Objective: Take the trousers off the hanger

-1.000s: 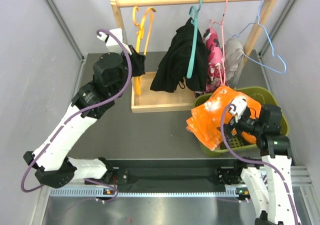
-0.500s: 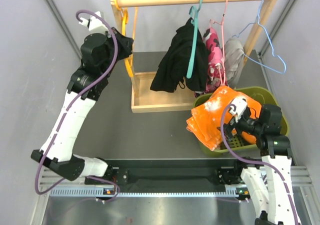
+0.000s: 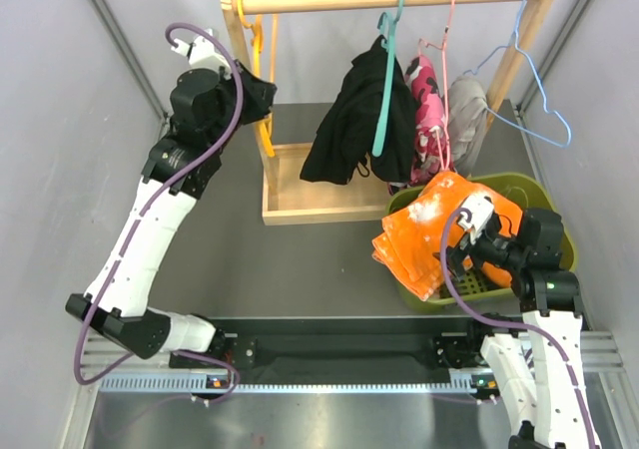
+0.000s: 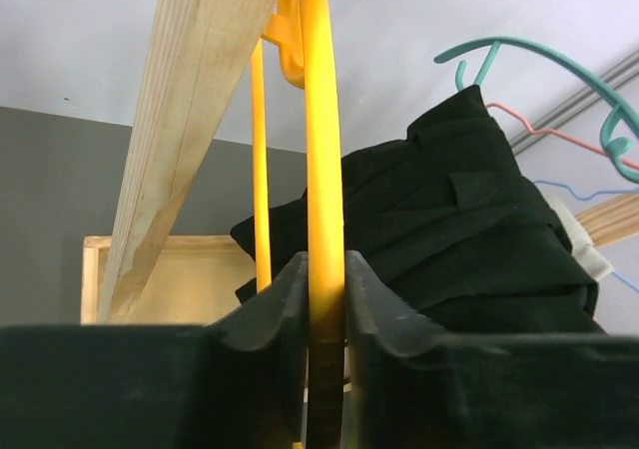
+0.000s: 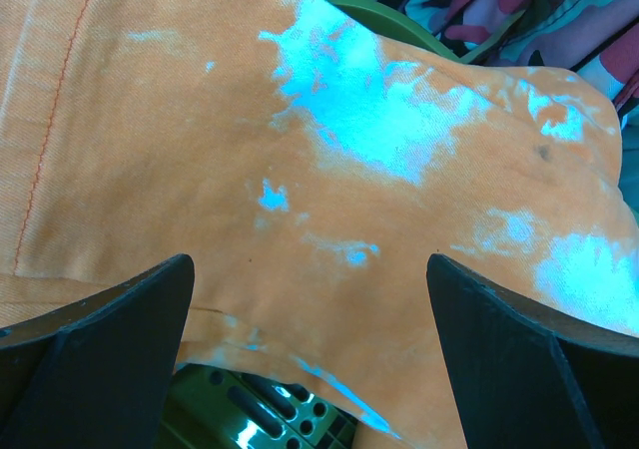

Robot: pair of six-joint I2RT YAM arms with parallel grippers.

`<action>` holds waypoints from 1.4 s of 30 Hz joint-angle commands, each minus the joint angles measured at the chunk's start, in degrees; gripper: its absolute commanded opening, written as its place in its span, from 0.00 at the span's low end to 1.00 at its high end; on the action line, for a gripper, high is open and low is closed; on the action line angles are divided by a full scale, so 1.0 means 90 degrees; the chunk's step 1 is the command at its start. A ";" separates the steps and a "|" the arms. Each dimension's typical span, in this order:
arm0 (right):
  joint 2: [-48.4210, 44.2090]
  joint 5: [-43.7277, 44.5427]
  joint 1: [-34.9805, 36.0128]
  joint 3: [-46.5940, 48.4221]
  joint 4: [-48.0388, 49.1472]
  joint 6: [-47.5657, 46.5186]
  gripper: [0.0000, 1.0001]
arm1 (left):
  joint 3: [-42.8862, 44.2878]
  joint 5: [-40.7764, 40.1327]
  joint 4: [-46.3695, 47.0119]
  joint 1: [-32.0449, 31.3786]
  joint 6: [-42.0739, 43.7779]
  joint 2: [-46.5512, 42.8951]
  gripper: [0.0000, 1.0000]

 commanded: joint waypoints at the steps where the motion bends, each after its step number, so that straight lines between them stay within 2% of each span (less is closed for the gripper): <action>1: -0.0075 -0.0163 -0.0103 -0.0029 0.0203 0.0037 1.00 | -0.0002 0.0041 0.0118 0.0057 0.0080 -0.0258 0.27; 2: -0.0085 -0.0163 -0.0113 -0.0020 0.0203 0.0047 1.00 | 0.0018 0.0050 0.0099 0.0067 0.0119 -0.0268 0.37; 4: -0.0105 -0.0163 -0.0142 -0.0029 0.0213 0.0037 1.00 | 0.0028 0.0041 0.0011 0.0067 0.0158 -0.0316 0.49; 5: -0.0085 -0.0163 -0.0152 -0.0029 0.0213 0.0037 1.00 | 0.0037 0.0050 -0.0018 0.0067 0.0207 -0.0336 0.60; 7: -0.0085 -0.0172 -0.0162 -0.0039 0.0213 0.0037 1.00 | 0.0037 0.0070 -0.0077 0.0067 0.0275 -0.0414 0.68; 8: -0.0066 -0.0172 -0.0172 -0.0039 0.0213 0.0037 1.00 | 0.0037 0.0099 -0.0077 0.0067 0.0295 -0.0443 0.75; 13: -0.0056 -0.0182 -0.0201 -0.0039 0.0213 0.0028 1.00 | 0.0047 0.0138 -0.0175 0.0067 0.0402 -0.0785 0.86; 19: -0.0036 -0.0202 -0.0211 -0.0039 0.0213 0.0018 1.00 | 0.0164 0.0070 -0.0467 0.0067 0.0597 -0.1253 0.91; 26: 0.0051 -0.0192 -0.0230 -0.0039 0.0223 0.0028 1.00 | 0.0076 0.0021 -0.0663 0.0067 0.0715 -0.1908 0.92; 31: 0.0091 -0.0114 -0.0240 -0.0049 0.0262 0.0047 1.00 | 0.0066 0.0352 -0.0644 0.0067 0.0550 -0.2143 0.92; 38: 0.0052 -0.0153 -0.0270 -0.0059 0.0262 0.0047 1.00 | 0.0047 0.1591 -0.0440 0.0067 0.0052 -0.2065 0.90; 42: 0.0032 -0.0153 -0.0270 -0.0059 0.0272 0.0047 1.00 | 0.0164 0.2870 -0.0089 0.0038 -0.0348 -0.1724 0.88</action>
